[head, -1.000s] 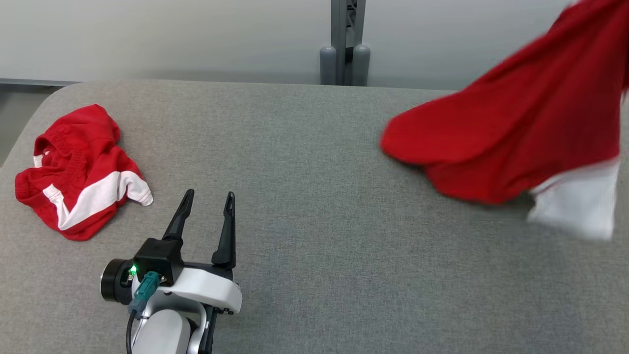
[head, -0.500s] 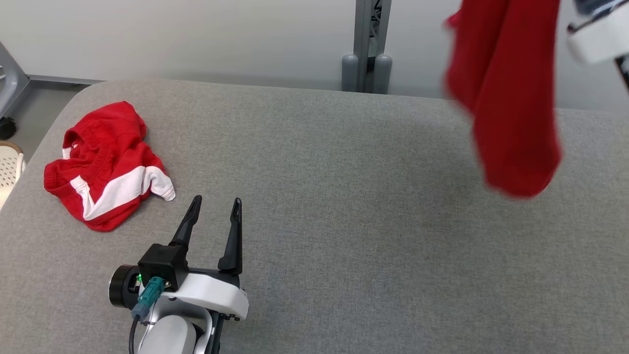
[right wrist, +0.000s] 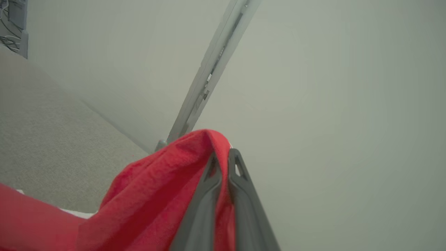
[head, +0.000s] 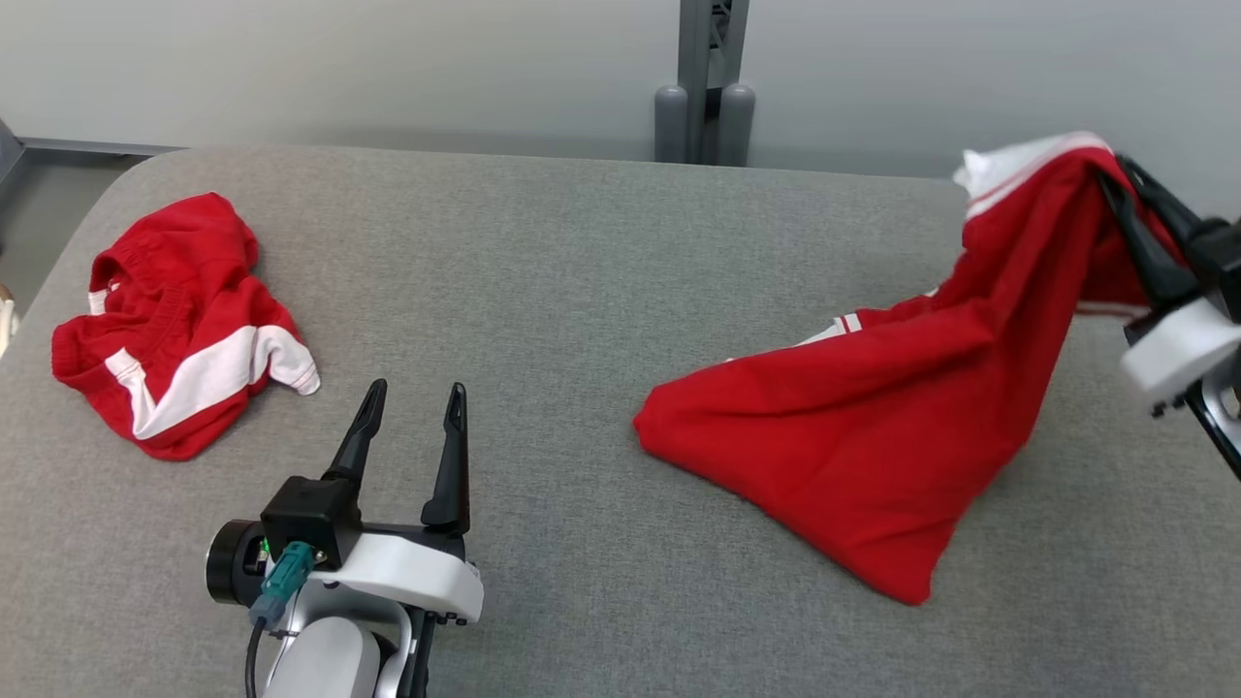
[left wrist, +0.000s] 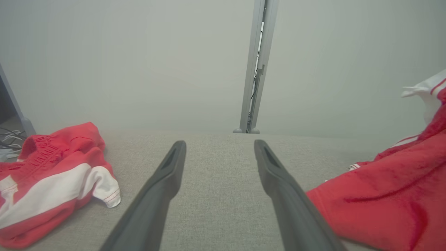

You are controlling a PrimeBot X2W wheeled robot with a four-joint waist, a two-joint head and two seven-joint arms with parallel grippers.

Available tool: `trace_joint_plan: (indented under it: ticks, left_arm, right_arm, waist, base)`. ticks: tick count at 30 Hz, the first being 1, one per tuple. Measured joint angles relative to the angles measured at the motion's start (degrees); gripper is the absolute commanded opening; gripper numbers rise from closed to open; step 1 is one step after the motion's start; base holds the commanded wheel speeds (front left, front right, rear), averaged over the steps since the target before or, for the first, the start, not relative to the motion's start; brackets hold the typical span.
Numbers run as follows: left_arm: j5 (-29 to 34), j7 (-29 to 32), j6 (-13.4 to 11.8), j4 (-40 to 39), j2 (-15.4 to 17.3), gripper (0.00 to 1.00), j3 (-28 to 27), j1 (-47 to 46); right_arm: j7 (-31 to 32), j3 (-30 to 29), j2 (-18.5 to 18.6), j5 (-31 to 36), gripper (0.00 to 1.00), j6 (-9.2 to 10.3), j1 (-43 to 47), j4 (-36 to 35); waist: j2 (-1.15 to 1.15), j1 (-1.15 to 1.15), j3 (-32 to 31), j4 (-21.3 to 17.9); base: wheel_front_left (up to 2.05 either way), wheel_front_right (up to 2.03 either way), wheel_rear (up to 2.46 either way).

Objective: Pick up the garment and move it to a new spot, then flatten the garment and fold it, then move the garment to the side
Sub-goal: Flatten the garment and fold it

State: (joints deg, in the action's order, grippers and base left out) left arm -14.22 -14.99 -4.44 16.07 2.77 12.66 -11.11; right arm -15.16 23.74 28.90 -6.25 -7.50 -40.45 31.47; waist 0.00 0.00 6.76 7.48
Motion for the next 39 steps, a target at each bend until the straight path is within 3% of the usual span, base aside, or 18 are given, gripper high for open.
trace_joint_plan:
  ticks: [10, 18, 19, 20, 25, 29, 35, 39]
  left_arm:
    - [0.3, 0.0, 0.1, 0.4, 0.0, 1.00, -0.4, -0.2]
    - [1.0, 0.0, 0.4, 0.7, 0.0, 1.00, -1.5, 0.4]
    - [1.1, 0.0, 0.4, 0.7, 0.0, 1.00, -1.6, 0.4]
    - [1.1, 0.0, 0.4, 0.9, 0.0, 1.00, -1.6, 0.5]
    - [1.2, 0.0, 0.6, 1.3, 0.0, 1.00, -1.7, 1.4]
    - [1.4, 0.0, 0.7, 1.3, 0.0, 1.00, -1.8, 1.4]
    - [1.5, 0.0, 0.7, 1.1, 0.0, 1.00, -2.1, 1.5]
    - [1.6, 0.0, 0.7, 1.0, 0.0, 1.00, -2.3, 1.5]
  right_arm:
    - [0.0, -4.3, 0.0, -4.0, 0.00, 0.00, 10.9, 5.1]
    - [0.0, -1.8, -0.8, -7.6, 0.00, 0.00, 19.1, 7.5]
    - [0.0, -1.1, -0.8, -7.8, 0.35, 0.00, 19.8, 8.3]
    - [0.0, -0.6, -0.8, -7.9, 1.00, 0.00, 20.3, 8.9]
    - [0.0, 2.9, -1.4, -11.9, 1.00, 0.00, 21.1, 12.4]
    - [0.0, 1.5, -0.7, -15.4, 1.00, 0.00, 20.2, 11.4]
    - [0.0, -8.3, -1.6, -18.0, 1.00, 0.00, 19.1, -0.3]
    - [0.0, -15.1, -5.7, -17.2, 1.00, 0.01, 21.7, -11.3]
  waist:
    - [0.00, 0.00, -0.7, -2.6]
    - [0.00, 0.00, -2.0, -5.2]
    - [0.00, 0.00, -2.2, -5.5]
    - [0.00, 0.00, -2.3, -5.8]
    - [0.00, 0.00, -3.4, -7.3]
    - [0.00, 0.00, -4.1, -8.3]
    - [0.00, 0.00, -4.5, -9.7]
    - [0.00, 0.00, -4.4, -10.3]
  base:
    - [0.00, 0.00, 0.00]
    - [0.00, 0.00, 0.00]
    - [0.00, 0.00, 0.00]
    - [0.00, 0.00, 0.00]
    - [0.00, 0.00, 0.00]
    - [0.00, 0.00, 0.00]
    - [0.00, 0.00, 0.00]
    - [0.00, 0.00, 0.00]
